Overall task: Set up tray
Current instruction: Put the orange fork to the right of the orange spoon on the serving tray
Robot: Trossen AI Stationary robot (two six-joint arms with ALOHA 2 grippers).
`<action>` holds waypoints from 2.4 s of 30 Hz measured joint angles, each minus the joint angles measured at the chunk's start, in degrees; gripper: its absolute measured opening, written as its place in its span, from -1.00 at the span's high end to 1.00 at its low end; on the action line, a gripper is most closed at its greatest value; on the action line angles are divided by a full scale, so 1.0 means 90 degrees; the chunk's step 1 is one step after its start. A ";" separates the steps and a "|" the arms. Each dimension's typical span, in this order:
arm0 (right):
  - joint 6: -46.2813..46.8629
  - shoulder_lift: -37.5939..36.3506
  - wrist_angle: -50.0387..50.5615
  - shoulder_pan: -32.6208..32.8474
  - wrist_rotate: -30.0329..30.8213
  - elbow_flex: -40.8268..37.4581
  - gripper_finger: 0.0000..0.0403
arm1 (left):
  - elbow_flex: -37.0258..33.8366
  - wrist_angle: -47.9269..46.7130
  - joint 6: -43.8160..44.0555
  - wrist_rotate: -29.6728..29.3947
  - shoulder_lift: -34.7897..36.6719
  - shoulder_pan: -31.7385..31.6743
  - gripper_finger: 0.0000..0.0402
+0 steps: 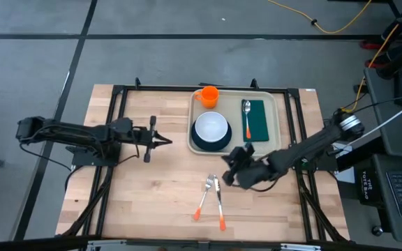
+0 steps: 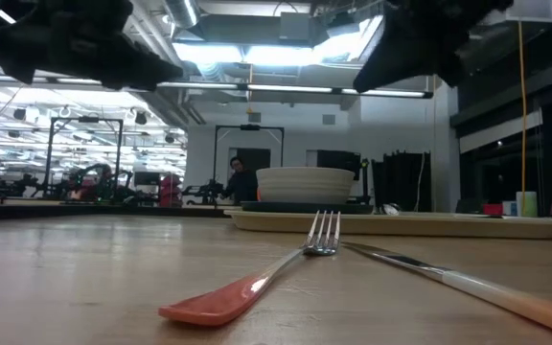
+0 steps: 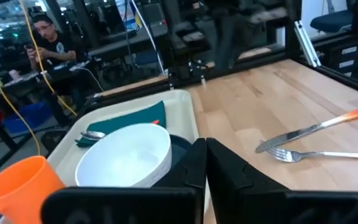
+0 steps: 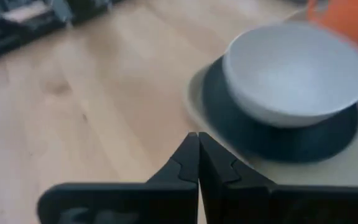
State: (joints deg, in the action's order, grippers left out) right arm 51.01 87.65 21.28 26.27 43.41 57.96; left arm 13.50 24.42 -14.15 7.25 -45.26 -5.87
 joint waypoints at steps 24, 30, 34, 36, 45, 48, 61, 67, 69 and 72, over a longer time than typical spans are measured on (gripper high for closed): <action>0.4928 0.4882 0.5859 0.0398 -0.2791 0.7448 0.99 | 0.0000 -0.0420 -0.0010 -0.0005 0.0142 0.0000 0.99; 0.4978 0.5134 0.6096 0.0400 -0.2996 0.7824 0.97 | 0.0000 -0.0419 -0.0406 -0.0007 0.0142 0.0000 0.98; 0.5331 0.5134 0.6133 0.0366 -0.2987 0.7796 0.93 | 0.0000 -0.0417 -0.0494 -0.0008 0.0142 0.0000 0.96; 0.5516 0.5134 0.6195 0.0326 -0.2974 0.7788 0.93 | 0.0000 -0.0414 -0.0493 -0.0007 0.0142 0.0000 0.96; 0.5307 0.5134 0.6191 0.0273 -0.2954 0.7782 0.85 | 0.0000 -0.0414 -0.0513 0.0049 0.0142 0.0000 0.98; 0.5504 0.5134 0.6193 0.0261 -0.2950 0.7781 0.74 | 0.0000 -0.0414 -0.0513 0.0049 0.0142 0.0000 0.97; 0.6114 0.5395 0.5933 0.0177 -0.2634 0.7776 0.40 | 0.0000 -0.0414 -0.0511 0.0058 0.0140 -0.0001 0.96; 0.6346 0.5546 0.5630 0.0111 -0.2796 0.7778 0.41 | 0.0002 -0.0439 -0.0508 0.0068 0.0140 0.0000 0.98; 0.6592 0.5569 0.5636 0.0112 -0.2848 0.7773 0.41 | 0.0002 -0.0442 -0.0496 0.0068 0.0140 0.0000 0.98; 0.6875 0.5559 0.5627 0.0114 -0.2850 0.7773 0.41 | 0.0002 -0.0462 -0.0496 0.0068 0.0137 0.0000 0.98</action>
State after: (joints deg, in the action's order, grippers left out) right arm 112.89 137.69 71.92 27.29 17.76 127.92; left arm 13.52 20.26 -18.61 7.86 -44.03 -5.87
